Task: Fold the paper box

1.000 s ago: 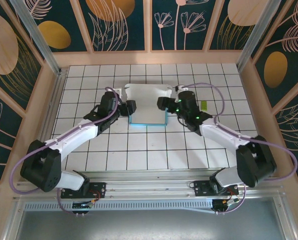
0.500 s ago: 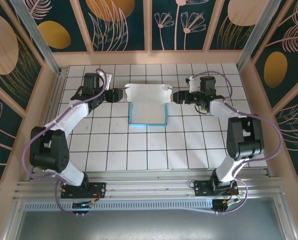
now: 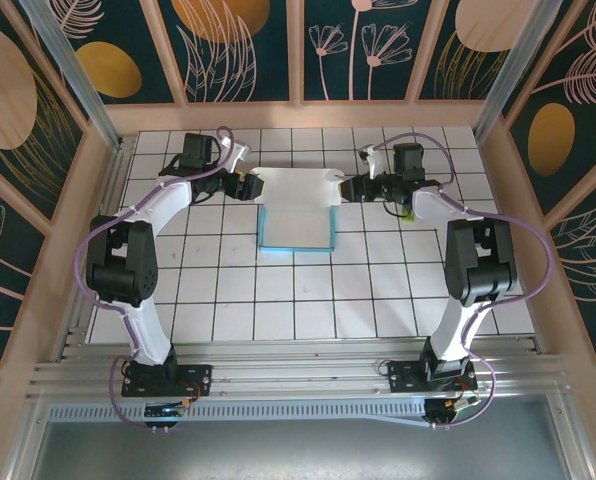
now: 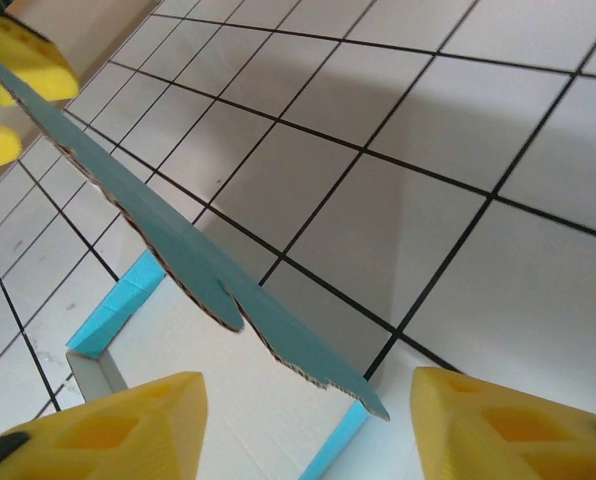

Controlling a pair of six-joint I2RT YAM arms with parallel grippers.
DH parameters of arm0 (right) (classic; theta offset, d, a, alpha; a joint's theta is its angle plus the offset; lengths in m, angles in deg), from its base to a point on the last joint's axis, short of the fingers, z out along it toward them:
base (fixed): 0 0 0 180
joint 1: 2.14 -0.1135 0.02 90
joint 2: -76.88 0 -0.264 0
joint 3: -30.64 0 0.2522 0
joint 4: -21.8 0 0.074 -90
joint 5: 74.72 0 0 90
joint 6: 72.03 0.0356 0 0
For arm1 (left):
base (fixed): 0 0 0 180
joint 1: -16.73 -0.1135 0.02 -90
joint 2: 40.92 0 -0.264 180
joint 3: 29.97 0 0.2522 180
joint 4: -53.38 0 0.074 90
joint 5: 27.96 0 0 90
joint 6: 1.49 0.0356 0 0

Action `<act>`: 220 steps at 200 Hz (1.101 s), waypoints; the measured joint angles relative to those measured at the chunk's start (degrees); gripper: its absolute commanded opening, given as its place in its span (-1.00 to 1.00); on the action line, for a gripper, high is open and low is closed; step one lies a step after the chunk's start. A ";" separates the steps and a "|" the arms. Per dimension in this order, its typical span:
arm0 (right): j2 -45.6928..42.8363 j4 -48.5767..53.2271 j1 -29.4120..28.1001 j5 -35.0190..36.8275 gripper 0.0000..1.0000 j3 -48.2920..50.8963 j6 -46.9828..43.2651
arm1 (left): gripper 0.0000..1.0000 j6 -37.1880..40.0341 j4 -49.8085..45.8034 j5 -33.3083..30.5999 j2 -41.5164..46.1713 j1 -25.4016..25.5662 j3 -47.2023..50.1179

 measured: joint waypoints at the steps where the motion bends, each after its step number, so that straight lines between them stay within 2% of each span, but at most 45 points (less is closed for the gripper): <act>1: 0.02 0.00 0.00 -0.04 0.01 -0.07 -0.04 | 0.61 0.02 -0.11 0.07 -0.09 0.00 -0.11; 41: 0.94 0.57 -1.14 -0.07 -0.22 -2.10 -2.05 | 0.43 1.62 -2.23 0.26 -2.84 0.00 -3.41; 83: 1.60 1.46 -1.79 -0.02 -0.29 -2.45 -2.82 | 0.24 2.58 -4.13 0.28 -4.00 0.00 -4.68; 113: 1.68 1.95 -1.92 0.26 -0.37 -2.45 -3.06 | -0.21 2.97 -4.72 0.09 -5.31 0.00 -5.29; 132: 1.68 2.38 -2.12 0.81 -0.41 -2.45 -3.10 | -0.41 3.50 -5.53 0.13 -5.68 0.00 -5.29; 183: 1.68 2.58 -3.21 2.47 -0.52 -2.45 -3.19 | -0.52 3.34 -5.73 0.90 -5.68 0.00 -5.29; 220: 1.68 2.40 -3.98 4.17 -0.63 -2.36 -2.64 | -0.69 2.62 -5.57 1.14 -5.68 0.00 -5.16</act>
